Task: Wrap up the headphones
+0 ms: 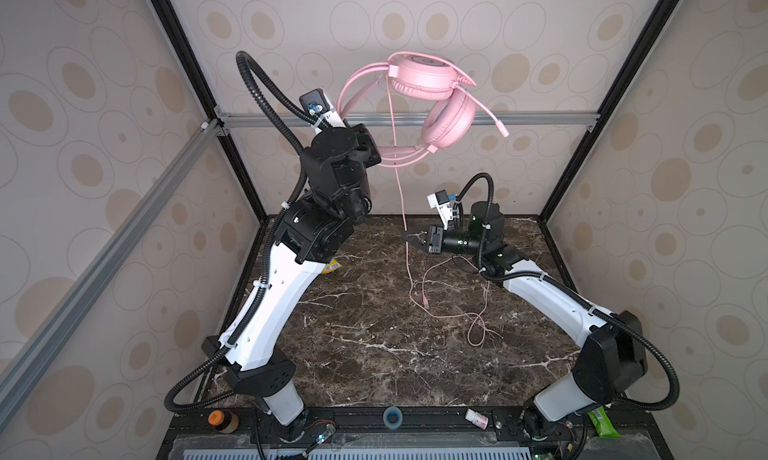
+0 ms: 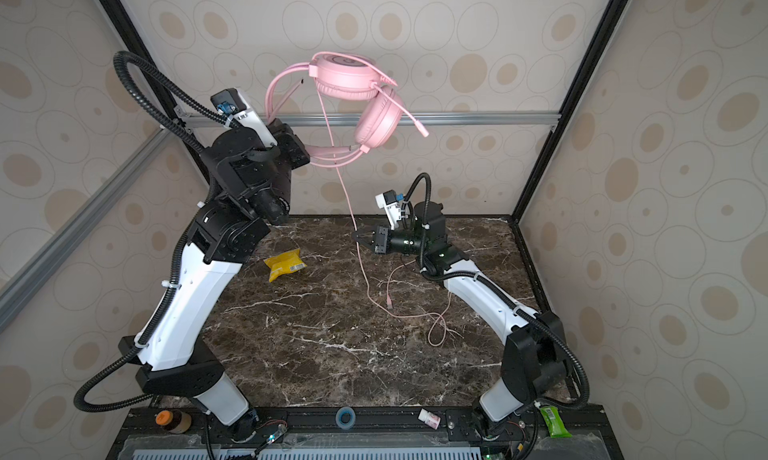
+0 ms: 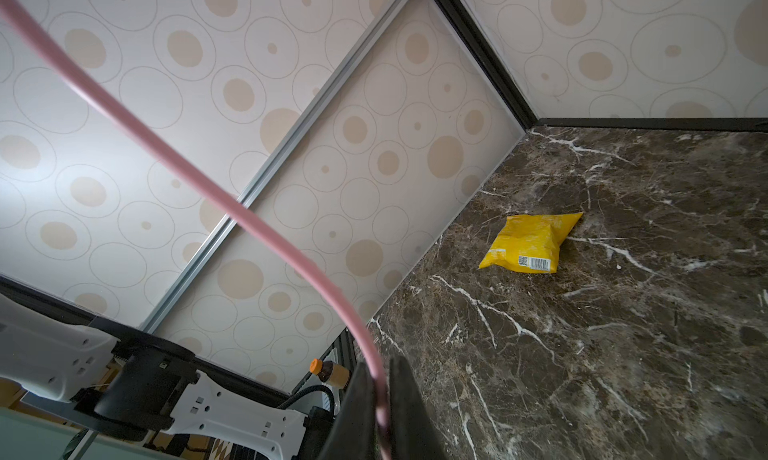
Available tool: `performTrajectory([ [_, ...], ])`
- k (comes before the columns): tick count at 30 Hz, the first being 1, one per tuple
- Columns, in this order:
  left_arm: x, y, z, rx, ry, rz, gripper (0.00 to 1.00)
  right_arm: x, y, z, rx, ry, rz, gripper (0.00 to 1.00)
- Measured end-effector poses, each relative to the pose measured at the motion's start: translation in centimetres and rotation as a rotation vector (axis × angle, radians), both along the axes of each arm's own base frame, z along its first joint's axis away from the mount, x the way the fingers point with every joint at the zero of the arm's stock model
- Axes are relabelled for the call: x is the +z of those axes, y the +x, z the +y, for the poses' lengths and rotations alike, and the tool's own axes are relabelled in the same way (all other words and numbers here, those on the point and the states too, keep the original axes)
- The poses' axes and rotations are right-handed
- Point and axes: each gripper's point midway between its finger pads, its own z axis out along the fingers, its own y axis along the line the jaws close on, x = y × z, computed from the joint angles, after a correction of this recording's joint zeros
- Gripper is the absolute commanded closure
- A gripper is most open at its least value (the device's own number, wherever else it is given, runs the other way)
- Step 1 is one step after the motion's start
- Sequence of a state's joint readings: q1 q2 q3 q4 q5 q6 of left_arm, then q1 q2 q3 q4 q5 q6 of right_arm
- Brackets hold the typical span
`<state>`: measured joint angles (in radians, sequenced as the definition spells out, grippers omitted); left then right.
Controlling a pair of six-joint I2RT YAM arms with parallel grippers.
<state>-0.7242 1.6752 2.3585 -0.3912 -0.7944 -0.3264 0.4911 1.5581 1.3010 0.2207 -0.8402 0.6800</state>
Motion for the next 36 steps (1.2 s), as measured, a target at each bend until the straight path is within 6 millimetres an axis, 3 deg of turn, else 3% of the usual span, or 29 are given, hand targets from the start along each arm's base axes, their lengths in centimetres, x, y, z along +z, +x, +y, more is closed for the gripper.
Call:
performTrajectory([
  [5,-0.1,0.1,0.2,0.006,0.004,0.002,1.00,-0.8,-0.1,0.0,0.004,-0.013,-0.004,1.00],
  [14,-1.2,0.6,0.3,0.030,0.035,0.035,1.00,-2.6,-0.3,-0.1,0.009,-0.044,0.007,1.00],
  [20,-1.9,0.9,1.0,0.052,0.048,0.053,1.00,-2.8,-1.2,-0.6,0.014,-0.078,0.005,1.00],
  [25,-2.3,1.2,2.8,0.110,0.057,0.065,1.00,-2.1,-3.4,-2.0,0.013,-0.144,-0.036,1.00],
  [30,-3.9,1.0,4.9,0.174,0.103,0.109,1.00,-0.8,-7.4,-3.6,0.022,-0.229,-0.115,1.00],
  [36,-4.5,0.9,5.9,0.220,0.160,0.141,1.00,0.7,-11.1,-2.9,0.077,-0.347,-0.220,1.00],
])
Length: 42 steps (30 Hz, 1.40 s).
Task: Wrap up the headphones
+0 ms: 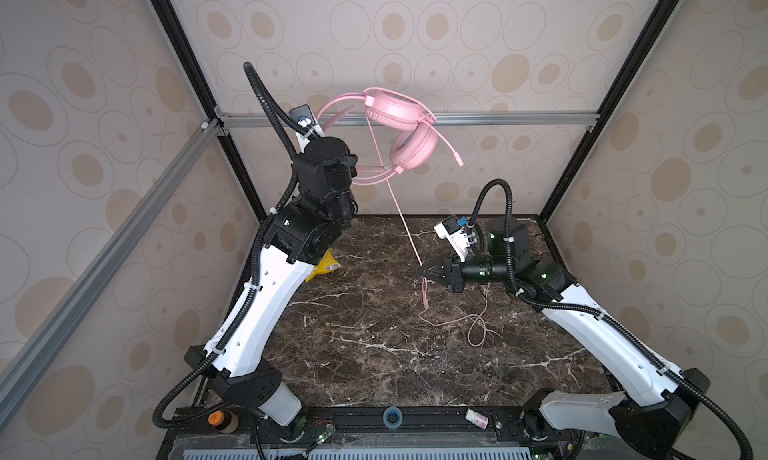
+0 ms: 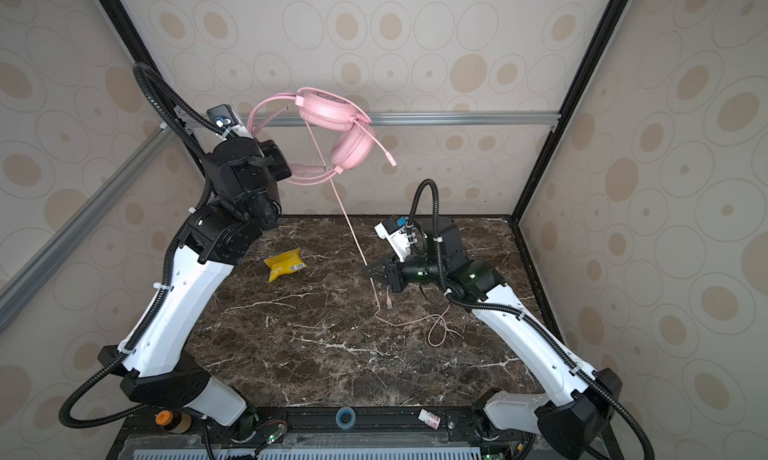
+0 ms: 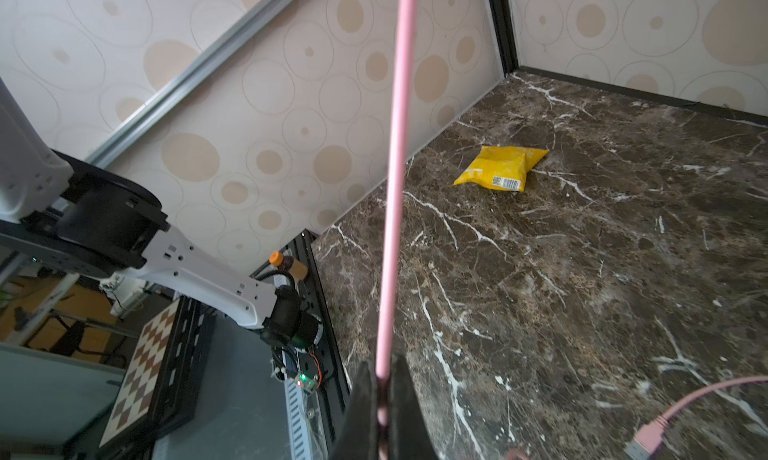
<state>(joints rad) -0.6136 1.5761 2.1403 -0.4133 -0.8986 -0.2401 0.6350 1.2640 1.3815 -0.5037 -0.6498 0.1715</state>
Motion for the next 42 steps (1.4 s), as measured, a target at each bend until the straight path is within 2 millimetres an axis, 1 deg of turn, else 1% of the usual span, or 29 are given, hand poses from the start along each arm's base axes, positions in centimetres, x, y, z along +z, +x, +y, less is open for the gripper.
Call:
performTrajectory([
  [2,-0.5,0.1,0.1,0.015,0.019,0.015,1.00,0.7,-0.8,0.5,0.023,-0.047,-0.040,1.00],
  [5,-2.0,0.3,0.4,0.052,0.064,0.055,1.00,1.6,-1.6,0.7,0.037,-0.110,-0.096,1.00],
  [9,-4.3,1.2,0.1,0.081,0.158,0.113,1.00,2.5,-1.7,-0.2,0.019,-0.179,-0.141,1.00],
  [11,-5.1,1.5,-0.1,0.082,0.209,0.139,1.00,3.1,-1.6,-0.6,0.008,-0.199,-0.157,1.00],
  [13,-5.7,2.0,-0.6,0.071,0.266,0.162,1.00,3.7,-1.6,-0.9,0.003,-0.216,-0.171,1.00],
  [16,-5.9,2.6,-1.4,0.031,0.336,0.173,1.00,4.5,-1.4,-1.2,0.001,-0.245,-0.190,1.00],
  [18,-6.2,3.0,-2.2,-0.007,0.377,0.174,1.00,4.8,-1.2,-1.3,0.003,-0.270,-0.201,1.00],
  [20,-7.0,3.5,-3.2,-0.057,0.425,0.184,1.00,5.0,-1.1,-1.4,0.010,-0.289,-0.207,1.00],
  [24,-9.4,4.5,-5.3,-0.172,0.538,0.234,1.00,4.9,-1.3,-1.6,0.030,-0.321,-0.203,1.00],
  [29,-11.7,4.8,-6.7,-0.257,0.643,0.279,1.00,3.7,-1.6,-1.8,0.047,-0.362,-0.167,1.00],
  [32,-13.2,4.6,-7.3,-0.313,0.714,0.305,1.00,3.1,-1.6,-1.9,0.051,-0.384,-0.143,1.00],
  [35,-14.5,4.1,-8.6,-0.395,0.799,0.323,1.00,2.7,-1.7,-1.9,0.053,-0.392,-0.122,1.00],
  [39,-15.0,3.4,-10.5,-0.489,0.872,0.310,1.00,2.8,-1.7,-2.3,0.044,-0.397,-0.108,1.00],
  [42,-15.6,2.7,-11.2,-0.548,0.903,0.304,1.00,3.3,-1.2,-2.7,0.019,-0.391,-0.107,1.00],
])
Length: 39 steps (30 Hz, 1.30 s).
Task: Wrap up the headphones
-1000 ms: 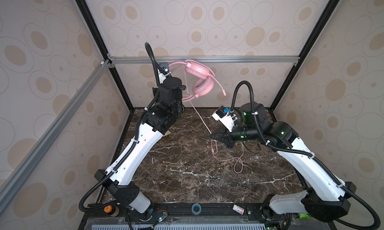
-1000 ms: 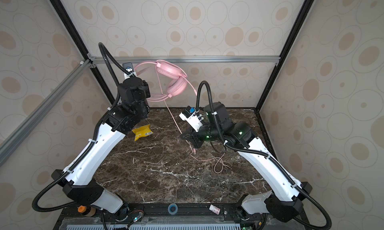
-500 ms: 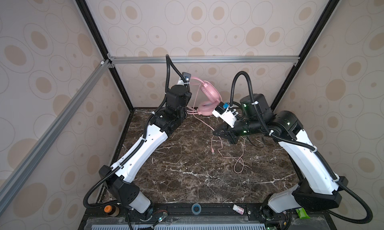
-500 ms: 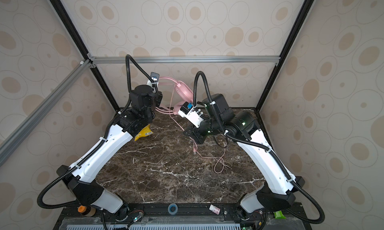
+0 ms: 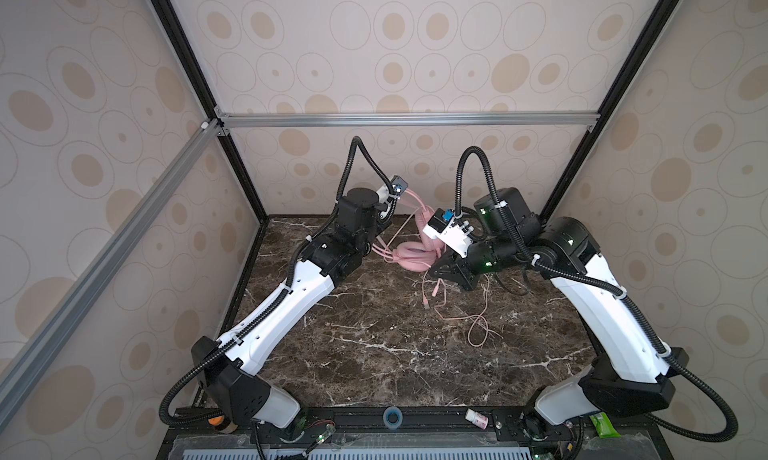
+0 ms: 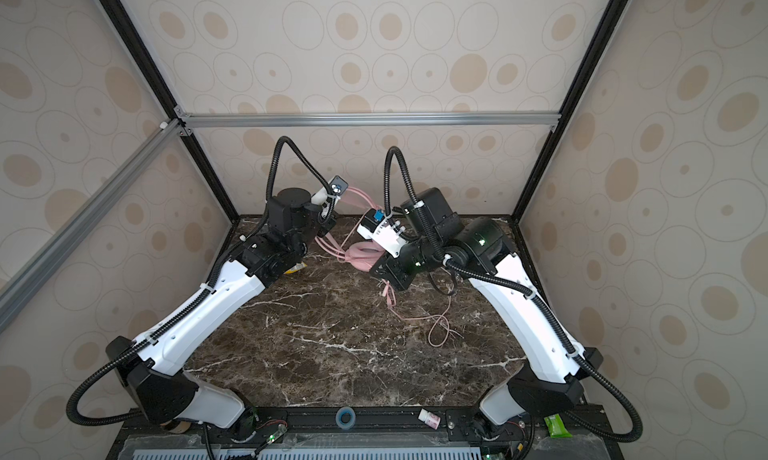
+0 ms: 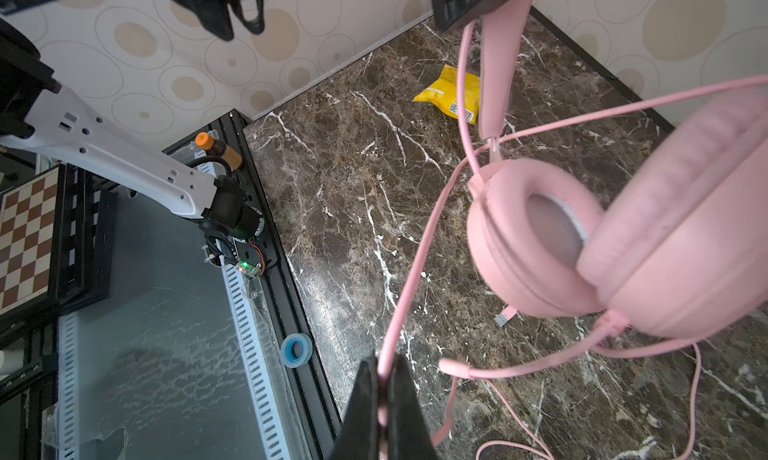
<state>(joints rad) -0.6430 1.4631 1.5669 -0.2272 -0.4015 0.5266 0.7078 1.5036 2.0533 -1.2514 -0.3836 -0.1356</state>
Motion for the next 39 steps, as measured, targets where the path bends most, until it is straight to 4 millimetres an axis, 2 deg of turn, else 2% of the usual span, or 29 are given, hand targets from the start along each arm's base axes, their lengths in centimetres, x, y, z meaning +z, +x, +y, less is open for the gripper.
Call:
performTrajectory([
  [5,-1.6,-1.8,-1.1,-0.084,0.066,0.028,1.00,0.3,1.1,-1.4,-0.061,-0.010,-0.004,1.00],
  [11,-2.7,-3.4,-1.9,-0.144,0.110,0.060,1.00,-0.9,1.9,-2.0,-0.098,-0.071,0.005,1.00],
  [16,-2.8,-4.1,-1.9,-0.164,0.120,0.075,1.00,-1.6,3.7,-2.8,-0.157,-0.138,-0.049,1.00],
  [21,-2.6,-4.4,-2.5,-0.192,0.112,0.079,1.00,-1.1,5.7,-3.3,-0.223,-0.152,-0.125,1.00],
  [26,-1.4,-5.2,-4.0,-0.237,0.092,0.070,1.00,-0.3,7.4,-4.0,-0.279,-0.138,-0.172,1.00],
  [35,-1.4,-5.3,-5.4,-0.266,0.025,0.133,1.00,0.0,8.7,-5.4,-0.321,-0.080,-0.174,1.00],
  [39,-1.7,-5.6,-6.1,-0.294,-0.047,0.173,1.00,1.2,8.8,-6.1,-0.322,-0.009,-0.179,1.00],
])
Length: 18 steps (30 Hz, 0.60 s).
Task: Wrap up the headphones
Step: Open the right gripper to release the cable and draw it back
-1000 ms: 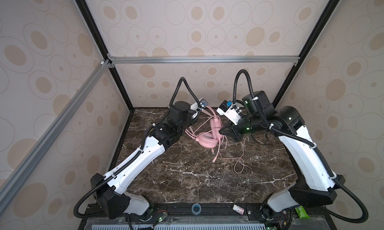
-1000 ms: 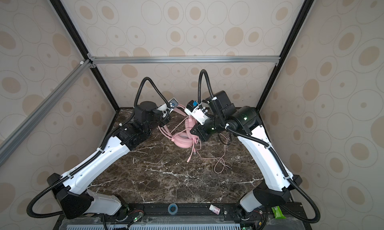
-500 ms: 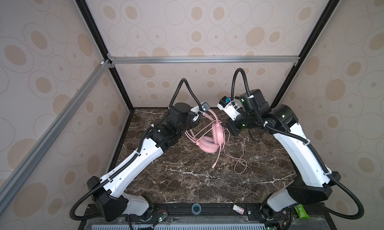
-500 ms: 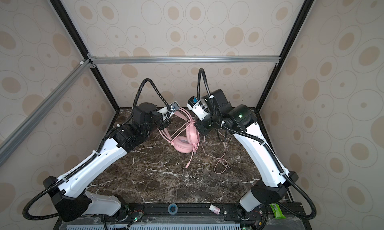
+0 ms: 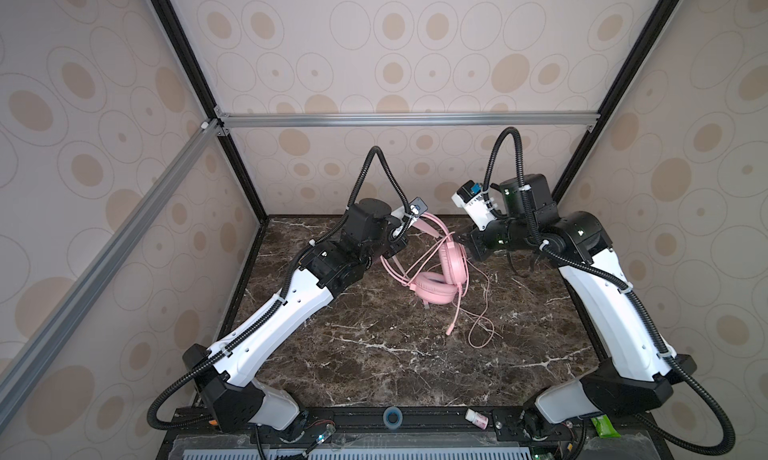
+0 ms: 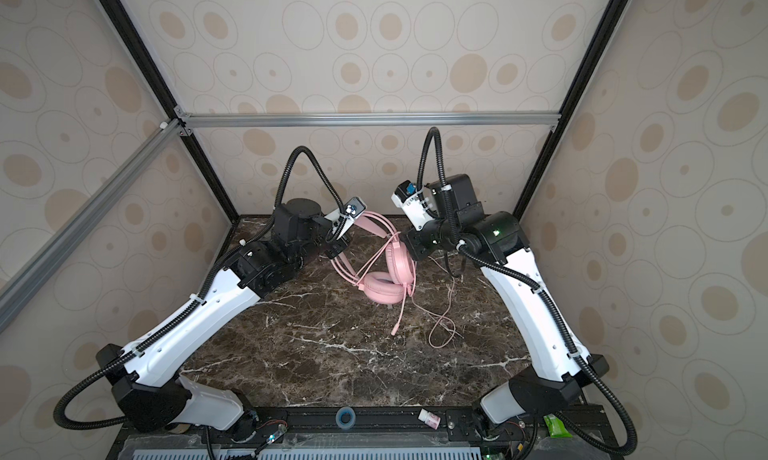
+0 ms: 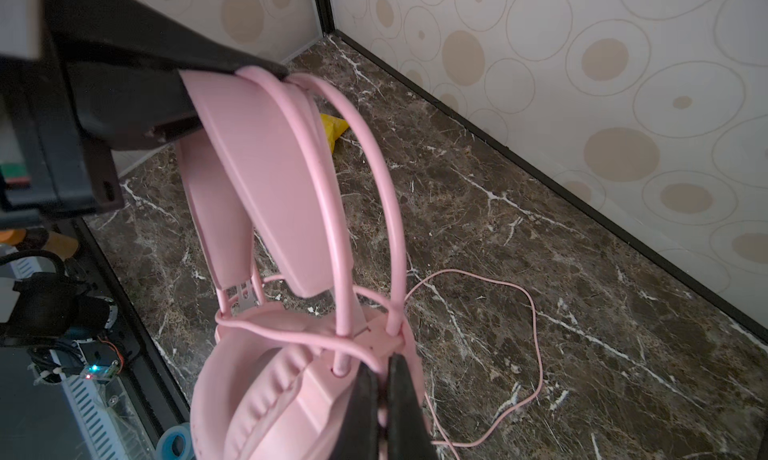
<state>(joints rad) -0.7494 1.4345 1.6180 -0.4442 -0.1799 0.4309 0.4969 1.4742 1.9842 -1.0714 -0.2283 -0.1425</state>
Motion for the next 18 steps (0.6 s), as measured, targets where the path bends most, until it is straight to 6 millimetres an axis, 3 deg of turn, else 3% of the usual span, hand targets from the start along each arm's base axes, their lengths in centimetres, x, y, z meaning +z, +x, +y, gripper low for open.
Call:
performTrajectory([
  [9,2.0,-0.2,0.0,-0.019,-0.101,0.025,1.00,3.1,-0.1,0.9,0.072,0.101,-0.053,1.00],
  [18,1.7,0.2,0.5,-0.013,-0.142,0.063,1.00,3.4,0.6,1.3,0.087,0.153,-0.071,0.93],
])
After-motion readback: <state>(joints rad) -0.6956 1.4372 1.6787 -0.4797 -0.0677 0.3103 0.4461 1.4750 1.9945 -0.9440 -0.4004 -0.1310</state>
